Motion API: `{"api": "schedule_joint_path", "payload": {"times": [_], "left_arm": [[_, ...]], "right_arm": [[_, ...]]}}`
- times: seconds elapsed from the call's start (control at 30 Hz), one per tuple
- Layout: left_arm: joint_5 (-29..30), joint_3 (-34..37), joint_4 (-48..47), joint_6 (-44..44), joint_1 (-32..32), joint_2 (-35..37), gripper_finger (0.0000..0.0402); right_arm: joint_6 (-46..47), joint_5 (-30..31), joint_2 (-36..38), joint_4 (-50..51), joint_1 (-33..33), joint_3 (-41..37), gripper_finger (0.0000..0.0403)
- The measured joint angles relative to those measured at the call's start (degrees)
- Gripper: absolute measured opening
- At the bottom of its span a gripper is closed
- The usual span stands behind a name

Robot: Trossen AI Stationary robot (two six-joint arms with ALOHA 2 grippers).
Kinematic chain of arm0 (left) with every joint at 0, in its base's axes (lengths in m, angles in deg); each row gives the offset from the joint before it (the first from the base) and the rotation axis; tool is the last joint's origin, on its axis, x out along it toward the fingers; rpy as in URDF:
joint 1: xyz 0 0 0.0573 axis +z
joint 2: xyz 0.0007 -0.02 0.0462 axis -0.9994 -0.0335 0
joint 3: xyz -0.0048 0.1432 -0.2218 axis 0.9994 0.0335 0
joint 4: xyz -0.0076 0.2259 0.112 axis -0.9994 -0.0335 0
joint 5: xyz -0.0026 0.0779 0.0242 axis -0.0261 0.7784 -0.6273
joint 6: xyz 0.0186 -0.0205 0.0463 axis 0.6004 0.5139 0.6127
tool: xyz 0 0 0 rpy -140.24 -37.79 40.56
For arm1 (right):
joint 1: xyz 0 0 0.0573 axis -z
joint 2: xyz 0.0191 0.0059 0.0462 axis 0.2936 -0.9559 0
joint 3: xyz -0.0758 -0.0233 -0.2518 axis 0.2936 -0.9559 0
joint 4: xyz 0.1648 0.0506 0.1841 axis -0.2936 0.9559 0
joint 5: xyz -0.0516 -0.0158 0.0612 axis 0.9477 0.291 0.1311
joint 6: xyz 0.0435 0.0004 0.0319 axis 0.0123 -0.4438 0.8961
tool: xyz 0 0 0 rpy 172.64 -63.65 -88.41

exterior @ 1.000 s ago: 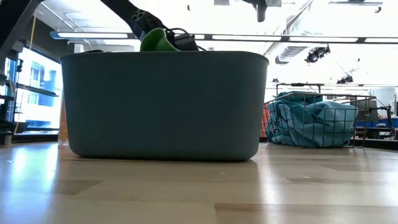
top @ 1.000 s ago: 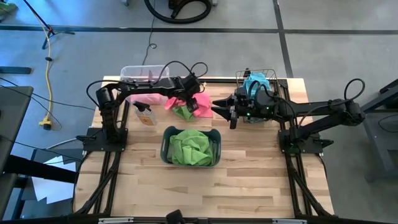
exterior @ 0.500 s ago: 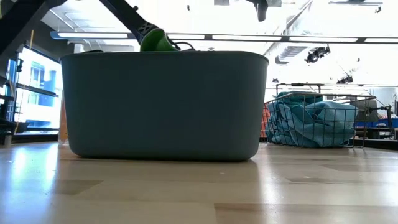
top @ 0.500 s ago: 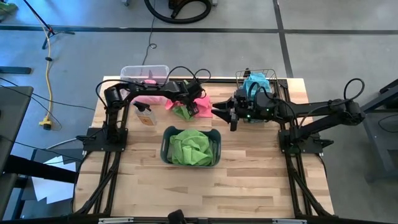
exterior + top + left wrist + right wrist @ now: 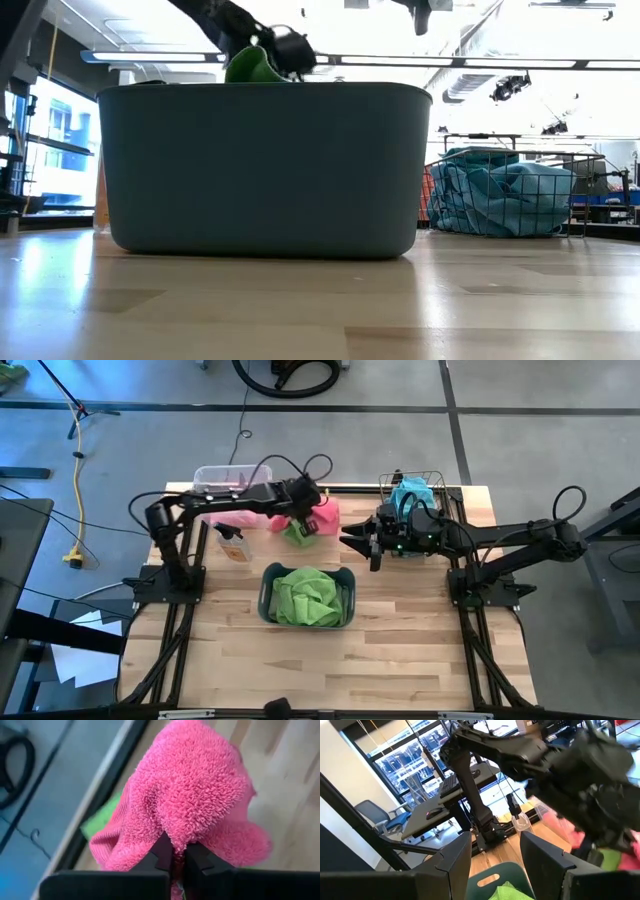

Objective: Sort microfiber towel by color & place in baskets
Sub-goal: Put the pink microfiber cloth into the transparent bin

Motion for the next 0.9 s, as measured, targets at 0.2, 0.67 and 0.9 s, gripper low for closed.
{"api": "schedule_joint_path", "payload": {"times": [0.2,0.67,0.9], "left_arm": [[-1.1,0.0,0.0,0.3,0.0,5.3,0.0014],[-5.9,0.0,-4.5,-2.7,-2.1,-1.8,0.0073],[-6.1,0.0,-2.7,-3.3,-2.5,-4.4,0.0109]], "right_arm": [[-0.1,0.0,0.0,0.0,0.0,0.0,0.0168],[0.3,-0.2,0.0,0.2,0.0,0.0,0.0168],[0.4,-0.1,0.0,0.4,0.0,0.0,0.0168]]}}
